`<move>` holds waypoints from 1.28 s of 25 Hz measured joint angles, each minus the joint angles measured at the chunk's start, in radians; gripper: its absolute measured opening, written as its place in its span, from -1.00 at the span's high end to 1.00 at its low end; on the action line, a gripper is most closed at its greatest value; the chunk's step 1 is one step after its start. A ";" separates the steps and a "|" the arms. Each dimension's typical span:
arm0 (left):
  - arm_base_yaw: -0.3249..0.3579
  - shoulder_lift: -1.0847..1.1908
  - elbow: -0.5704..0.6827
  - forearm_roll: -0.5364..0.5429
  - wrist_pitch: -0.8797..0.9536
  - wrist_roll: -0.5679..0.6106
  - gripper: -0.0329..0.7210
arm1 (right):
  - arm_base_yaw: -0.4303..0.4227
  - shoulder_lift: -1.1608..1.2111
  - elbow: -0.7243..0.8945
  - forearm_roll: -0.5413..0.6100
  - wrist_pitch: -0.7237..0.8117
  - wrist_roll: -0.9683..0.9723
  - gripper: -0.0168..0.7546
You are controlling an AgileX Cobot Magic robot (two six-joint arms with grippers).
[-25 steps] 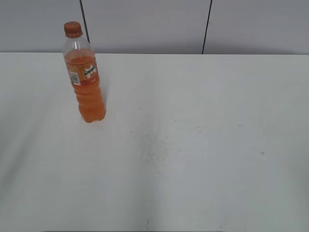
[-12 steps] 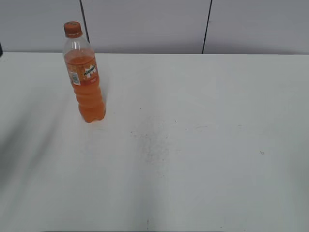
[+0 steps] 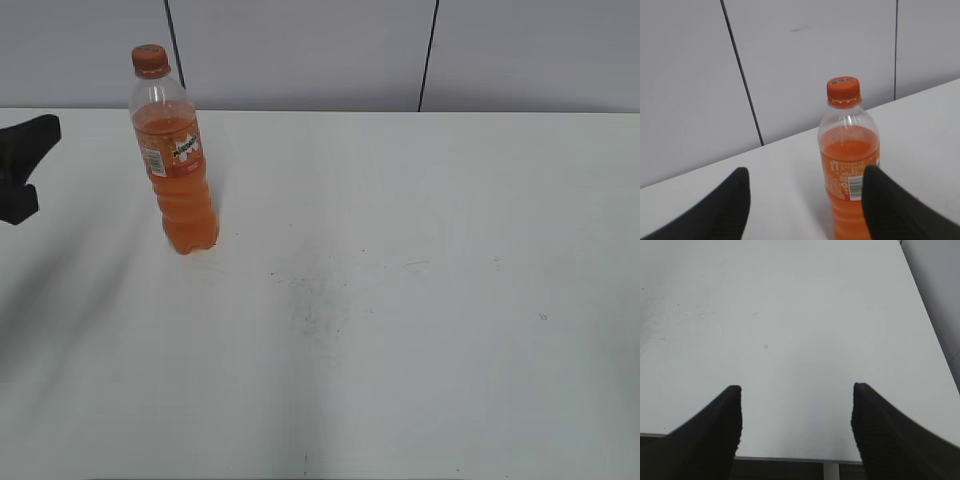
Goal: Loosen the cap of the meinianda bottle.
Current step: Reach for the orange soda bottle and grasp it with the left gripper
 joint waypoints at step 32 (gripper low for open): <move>0.377 0.679 -0.516 1.086 -0.510 -0.544 -0.48 | 0.000 0.000 0.000 0.000 0.000 0.000 -0.38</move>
